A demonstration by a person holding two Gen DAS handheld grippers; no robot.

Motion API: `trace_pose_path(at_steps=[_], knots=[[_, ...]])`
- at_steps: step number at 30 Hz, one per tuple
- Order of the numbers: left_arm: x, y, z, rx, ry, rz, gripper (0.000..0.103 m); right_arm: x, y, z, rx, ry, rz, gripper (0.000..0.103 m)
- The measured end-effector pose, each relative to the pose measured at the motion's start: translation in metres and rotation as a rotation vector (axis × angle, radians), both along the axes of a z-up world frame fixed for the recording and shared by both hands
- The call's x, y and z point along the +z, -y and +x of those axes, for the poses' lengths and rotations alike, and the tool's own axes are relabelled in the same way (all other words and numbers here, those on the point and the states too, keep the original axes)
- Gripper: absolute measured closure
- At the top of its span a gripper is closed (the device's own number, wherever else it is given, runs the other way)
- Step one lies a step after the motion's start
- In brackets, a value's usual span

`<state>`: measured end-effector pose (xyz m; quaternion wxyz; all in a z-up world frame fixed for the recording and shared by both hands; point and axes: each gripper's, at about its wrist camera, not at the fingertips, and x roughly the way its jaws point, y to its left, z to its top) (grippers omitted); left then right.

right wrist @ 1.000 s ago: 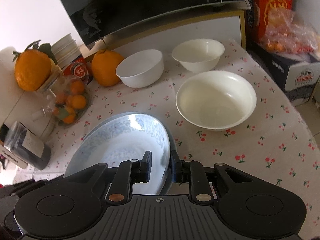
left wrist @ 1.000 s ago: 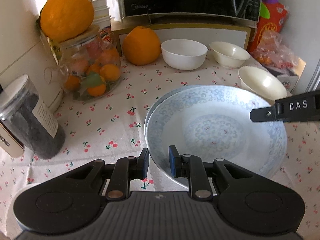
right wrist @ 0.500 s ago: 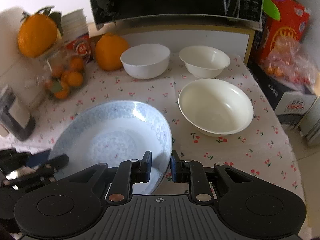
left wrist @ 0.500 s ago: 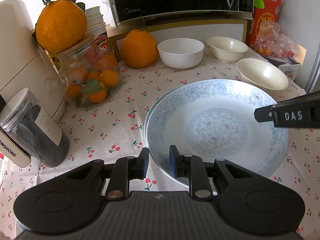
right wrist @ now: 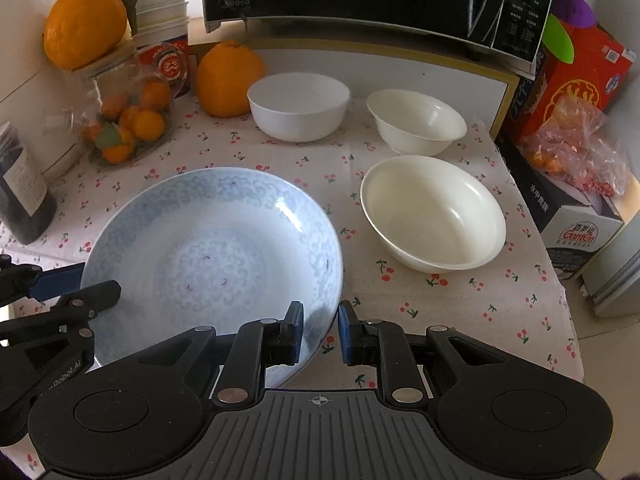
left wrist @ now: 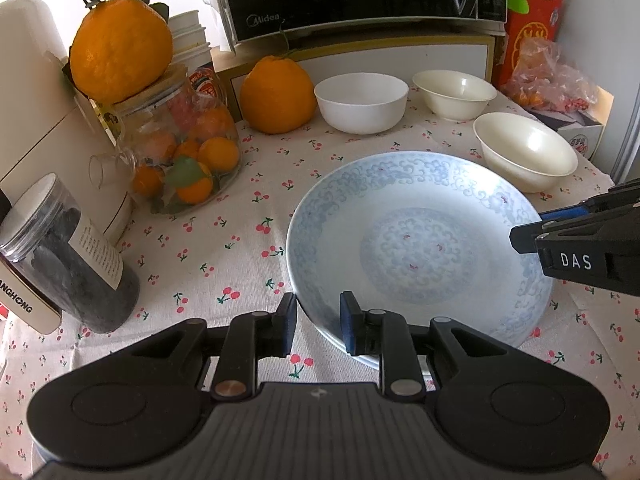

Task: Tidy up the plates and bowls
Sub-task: 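Lift the held blue-patterned plate and lower it onto the other blue plate, then open both grippers and withdraw from the stacked blue plates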

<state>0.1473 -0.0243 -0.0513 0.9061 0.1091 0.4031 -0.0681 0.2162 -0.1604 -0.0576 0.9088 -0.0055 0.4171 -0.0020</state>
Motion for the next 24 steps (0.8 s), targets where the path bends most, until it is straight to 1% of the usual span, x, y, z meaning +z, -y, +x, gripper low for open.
trace_pose_path(at_steps=[5,6,7,8,9,11,14,15,17,20,23,24], knots=[[0.0,-0.004,0.002,0.019,-0.017,-0.029,0.072,0.003,0.006,0.001,-0.021,-0.009,0.059,0.082],[0.001,-0.005,0.003,0.022,-0.021,-0.033,0.068,0.003,0.007,0.001,-0.025,-0.011,0.068,0.08],[0.001,-0.006,0.003,0.025,-0.026,-0.037,0.065,0.004,0.008,0.001,-0.027,-0.011,0.077,0.075],[0.001,-0.007,0.003,0.026,-0.033,-0.041,0.06,0.005,0.009,0.001,-0.031,-0.011,0.087,0.069],[0.002,-0.008,0.004,0.027,-0.041,-0.045,0.054,0.006,0.01,0.001,-0.033,-0.01,0.094,0.067],[0.003,-0.009,0.002,0.03,-0.05,-0.05,0.045,0.008,0.01,-0.002,-0.035,-0.005,0.102,0.055],[0.007,-0.013,-0.001,0.035,-0.049,-0.057,0.033,0.015,0.009,-0.007,-0.024,0.014,0.113,0.042],[0.009,-0.015,-0.002,0.037,-0.047,-0.06,0.029,0.017,0.009,-0.009,-0.017,0.02,0.114,0.04],[0.013,-0.019,-0.005,0.036,-0.048,-0.07,0.023,0.021,0.007,-0.012,-0.004,0.026,0.115,0.033],[0.018,-0.028,-0.009,0.034,-0.056,-0.086,0.015,0.024,0.002,-0.018,0.019,0.027,0.122,0.03],[0.022,-0.038,-0.014,0.035,-0.065,-0.097,0.011,0.026,-0.003,-0.025,0.04,0.019,0.138,0.024],[0.023,-0.041,-0.015,0.035,-0.067,-0.098,0.009,0.027,-0.004,-0.027,0.048,0.019,0.144,0.023]])
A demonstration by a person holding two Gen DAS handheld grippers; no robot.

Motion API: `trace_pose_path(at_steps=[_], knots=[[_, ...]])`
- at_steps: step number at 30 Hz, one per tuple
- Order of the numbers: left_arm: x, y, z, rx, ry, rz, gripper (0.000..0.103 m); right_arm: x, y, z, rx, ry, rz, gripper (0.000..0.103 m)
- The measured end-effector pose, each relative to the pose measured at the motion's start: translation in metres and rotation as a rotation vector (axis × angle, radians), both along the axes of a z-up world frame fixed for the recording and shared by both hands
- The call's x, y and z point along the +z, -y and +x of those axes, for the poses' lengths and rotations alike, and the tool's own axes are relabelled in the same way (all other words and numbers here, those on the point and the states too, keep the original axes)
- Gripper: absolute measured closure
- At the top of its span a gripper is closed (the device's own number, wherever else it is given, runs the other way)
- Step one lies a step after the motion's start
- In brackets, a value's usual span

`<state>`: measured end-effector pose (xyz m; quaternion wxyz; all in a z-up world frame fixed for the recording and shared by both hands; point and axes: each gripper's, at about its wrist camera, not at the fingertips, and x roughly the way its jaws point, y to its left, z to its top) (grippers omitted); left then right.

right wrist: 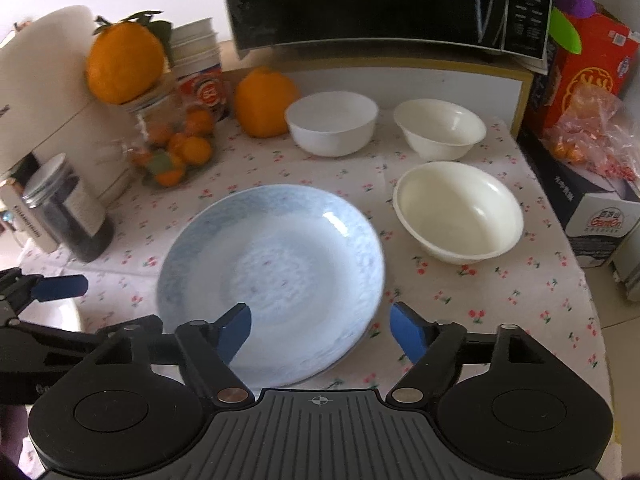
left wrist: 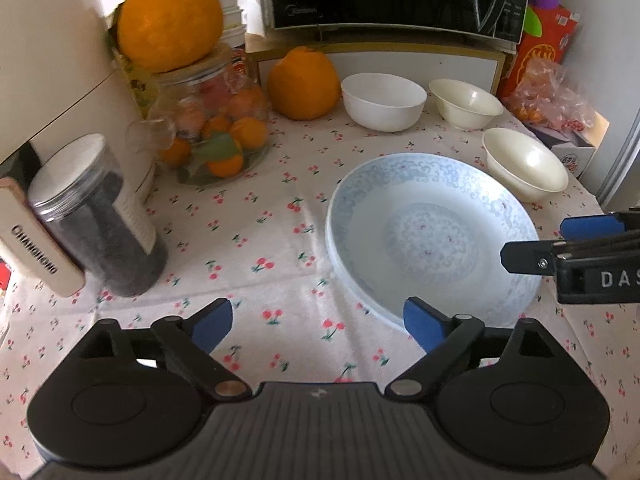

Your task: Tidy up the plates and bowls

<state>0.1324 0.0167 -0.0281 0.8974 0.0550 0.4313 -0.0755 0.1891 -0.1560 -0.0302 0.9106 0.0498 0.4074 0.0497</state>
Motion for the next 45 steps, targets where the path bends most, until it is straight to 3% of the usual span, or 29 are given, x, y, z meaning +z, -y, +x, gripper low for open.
trace_pose_path(at_steps=[14,20,31,35,45], knots=[[0.016,-0.065,-0.033,-0.012,-0.005,0.012,0.004,0.009,-0.039,-0.033,0.123,0.019,0.048,0.017],[0.014,-0.097,-0.041,-0.009,-0.029,0.005,0.002,-0.006,-0.063,-0.041,0.151,0.037,0.152,0.017],[0.004,-0.156,-0.052,0.012,-0.085,-0.006,0.003,-0.026,-0.11,-0.054,0.242,0.006,0.209,0.017],[-0.004,-0.168,-0.051,0.023,-0.126,-0.017,0.008,-0.033,-0.13,-0.055,0.281,-0.014,0.215,0.017],[-0.012,-0.184,-0.048,0.055,-0.215,-0.068,0.04,-0.047,-0.172,-0.064,0.407,-0.043,0.216,0.016]])
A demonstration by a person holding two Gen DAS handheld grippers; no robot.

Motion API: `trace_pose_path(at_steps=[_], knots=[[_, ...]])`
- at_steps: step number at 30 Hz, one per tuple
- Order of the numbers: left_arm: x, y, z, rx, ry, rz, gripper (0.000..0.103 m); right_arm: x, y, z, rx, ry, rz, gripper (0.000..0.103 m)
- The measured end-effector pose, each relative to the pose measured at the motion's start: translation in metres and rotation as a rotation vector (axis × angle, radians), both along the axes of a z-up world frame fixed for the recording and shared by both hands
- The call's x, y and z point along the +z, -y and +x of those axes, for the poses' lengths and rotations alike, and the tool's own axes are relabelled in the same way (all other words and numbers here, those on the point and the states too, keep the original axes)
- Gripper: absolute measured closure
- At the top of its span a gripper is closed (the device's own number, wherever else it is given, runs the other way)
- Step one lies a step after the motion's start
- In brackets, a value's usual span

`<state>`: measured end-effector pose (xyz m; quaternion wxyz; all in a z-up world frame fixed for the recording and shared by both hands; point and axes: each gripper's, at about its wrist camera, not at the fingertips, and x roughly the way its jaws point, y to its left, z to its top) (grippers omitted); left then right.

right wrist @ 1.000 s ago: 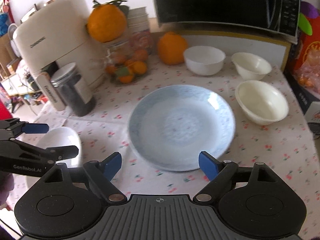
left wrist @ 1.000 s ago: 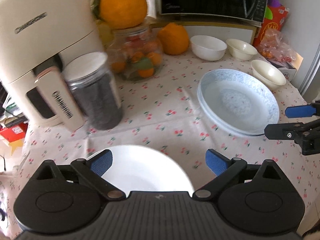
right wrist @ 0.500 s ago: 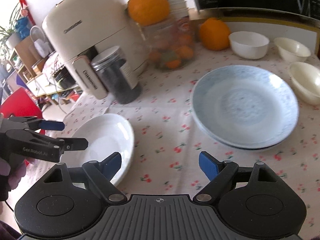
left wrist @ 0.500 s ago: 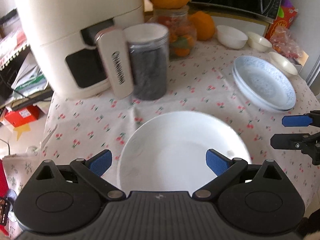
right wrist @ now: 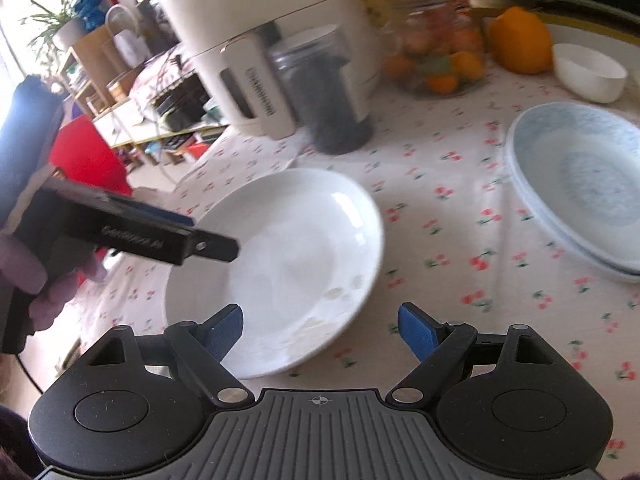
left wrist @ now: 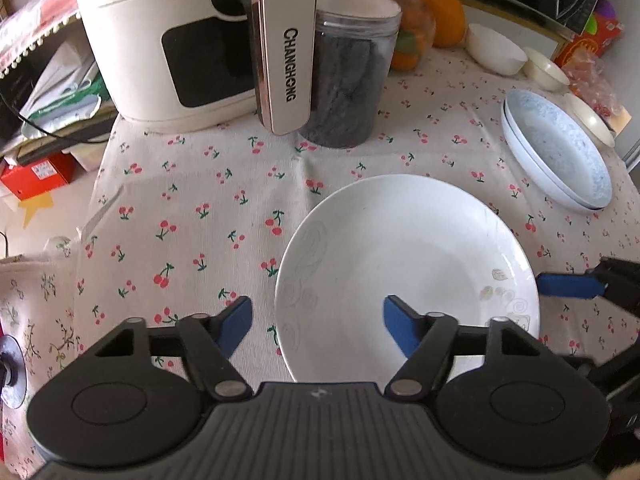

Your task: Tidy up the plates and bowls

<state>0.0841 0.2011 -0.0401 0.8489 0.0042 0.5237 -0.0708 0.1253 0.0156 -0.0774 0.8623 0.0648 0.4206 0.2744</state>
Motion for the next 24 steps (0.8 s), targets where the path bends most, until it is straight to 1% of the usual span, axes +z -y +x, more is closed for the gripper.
trace_pose_path(at_steps=[6,10,12,16,18,21,23,24], knots=[[-0.004,0.0,0.002,-0.009,-0.028,0.006,0.056,-0.005,-0.009,0.003,0.005,-0.028,0.031,0.017],[-0.004,-0.003,0.003,-0.002,-0.037,0.002,0.059,-0.006,-0.012,0.006,-0.009,-0.027,0.046,0.017],[-0.005,-0.003,0.003,0.002,-0.04,0.001,0.065,-0.006,-0.013,0.007,-0.014,-0.022,0.053,0.017],[-0.004,-0.003,0.003,0.006,-0.04,0.005,0.067,-0.007,-0.014,0.009,-0.029,-0.02,0.05,0.019],[-0.004,-0.004,0.002,0.008,-0.039,0.008,0.069,-0.008,-0.016,0.01,-0.038,-0.013,0.037,0.023],[-0.004,-0.004,0.002,0.013,-0.038,0.009,0.071,-0.008,-0.016,0.009,-0.054,0.004,0.013,0.033],[-0.004,-0.005,0.002,0.019,-0.038,0.009,0.072,-0.008,-0.015,0.009,-0.072,0.015,-0.009,0.048],[-0.004,-0.006,0.002,0.022,-0.036,0.008,0.073,-0.007,-0.014,0.009,-0.083,0.02,-0.022,0.054]])
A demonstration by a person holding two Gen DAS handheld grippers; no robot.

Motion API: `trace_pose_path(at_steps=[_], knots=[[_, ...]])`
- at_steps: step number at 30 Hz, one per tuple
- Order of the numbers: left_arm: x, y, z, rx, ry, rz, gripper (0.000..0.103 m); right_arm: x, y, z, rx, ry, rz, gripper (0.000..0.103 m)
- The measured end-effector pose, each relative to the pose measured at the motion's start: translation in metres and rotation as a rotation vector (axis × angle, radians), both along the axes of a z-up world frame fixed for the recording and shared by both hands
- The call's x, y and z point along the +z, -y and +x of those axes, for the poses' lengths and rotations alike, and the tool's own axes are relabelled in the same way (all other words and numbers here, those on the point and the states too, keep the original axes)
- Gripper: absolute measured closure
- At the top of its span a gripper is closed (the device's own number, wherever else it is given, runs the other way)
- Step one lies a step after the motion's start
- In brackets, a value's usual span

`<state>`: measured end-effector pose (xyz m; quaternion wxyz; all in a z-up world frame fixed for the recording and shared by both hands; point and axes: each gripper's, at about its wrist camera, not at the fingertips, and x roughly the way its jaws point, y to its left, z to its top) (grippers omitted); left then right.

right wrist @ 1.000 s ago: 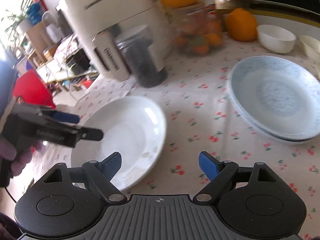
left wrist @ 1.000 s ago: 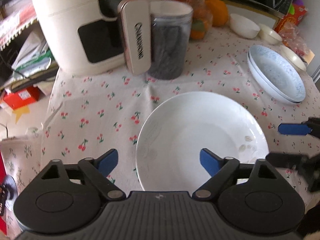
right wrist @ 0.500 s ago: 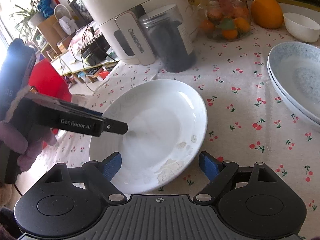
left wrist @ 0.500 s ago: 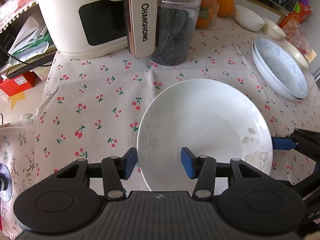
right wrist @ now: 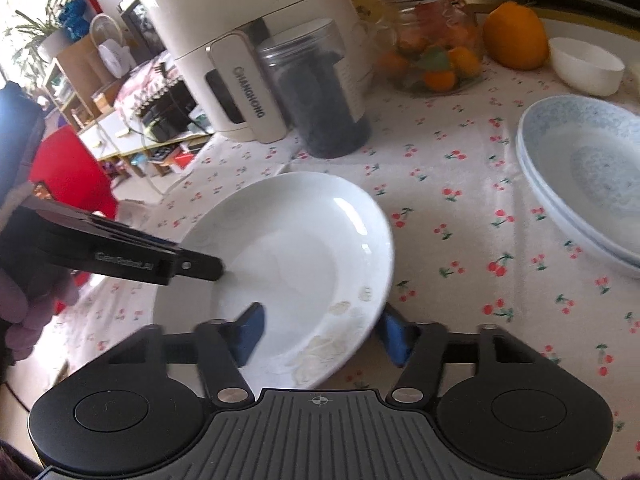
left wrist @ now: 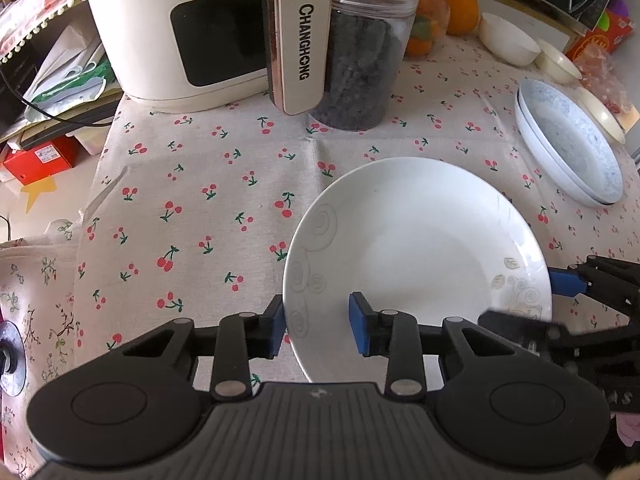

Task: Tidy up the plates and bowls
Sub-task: 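Lift the white plate with both grippers and carry it over the blue plates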

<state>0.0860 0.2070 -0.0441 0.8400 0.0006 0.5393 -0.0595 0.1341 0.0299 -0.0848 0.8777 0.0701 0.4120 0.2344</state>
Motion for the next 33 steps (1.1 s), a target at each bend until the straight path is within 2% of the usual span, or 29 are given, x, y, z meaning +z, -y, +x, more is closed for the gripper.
trace_pose_path(at_steps=[2,5,12,33], knots=[[0.0,-0.001,0.0,-0.001,0.006,0.002,0.073,0.001,0.003,0.001,-0.022,0.004,-0.022,0.069],[0.001,-0.001,-0.001,-0.003,0.012,0.006,0.075,0.001,0.008,0.003,-0.042,-0.003,-0.021,0.077],[0.005,0.002,-0.002,0.0,0.025,0.02,0.078,0.013,0.012,0.001,-0.049,0.044,-0.017,0.078],[0.022,0.032,0.004,-0.02,0.106,-0.072,0.079,0.043,0.06,0.013,-0.154,0.07,0.061,0.078]])
